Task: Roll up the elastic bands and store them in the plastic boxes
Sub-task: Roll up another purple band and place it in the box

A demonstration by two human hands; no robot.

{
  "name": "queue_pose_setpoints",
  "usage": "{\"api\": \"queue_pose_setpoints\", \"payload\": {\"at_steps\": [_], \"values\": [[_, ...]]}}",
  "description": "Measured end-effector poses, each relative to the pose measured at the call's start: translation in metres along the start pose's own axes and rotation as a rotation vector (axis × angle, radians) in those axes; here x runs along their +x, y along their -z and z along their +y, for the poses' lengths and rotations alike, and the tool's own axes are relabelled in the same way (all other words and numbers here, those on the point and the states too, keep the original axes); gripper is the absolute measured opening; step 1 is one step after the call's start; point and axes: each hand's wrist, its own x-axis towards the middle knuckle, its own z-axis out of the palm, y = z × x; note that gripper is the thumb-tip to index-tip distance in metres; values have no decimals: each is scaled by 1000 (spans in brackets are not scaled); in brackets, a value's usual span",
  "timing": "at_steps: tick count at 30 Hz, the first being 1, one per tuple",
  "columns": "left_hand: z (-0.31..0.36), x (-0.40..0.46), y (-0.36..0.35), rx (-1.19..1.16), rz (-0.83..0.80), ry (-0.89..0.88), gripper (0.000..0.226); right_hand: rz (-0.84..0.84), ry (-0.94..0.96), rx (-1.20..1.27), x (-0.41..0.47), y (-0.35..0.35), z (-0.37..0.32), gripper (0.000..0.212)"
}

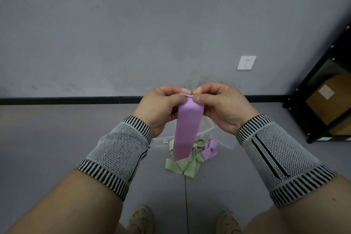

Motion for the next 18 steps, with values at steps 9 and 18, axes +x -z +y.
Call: {"api": "queue_pose_setpoints", "payload": {"at_steps": [9,18], "values": [[-6,1,-4,10,23,-4,10,121,75,-158,0,-4,3,21],[-3,1,-5,35,107,-68,12,46,19,-15,-1,-2,1,21]]}}
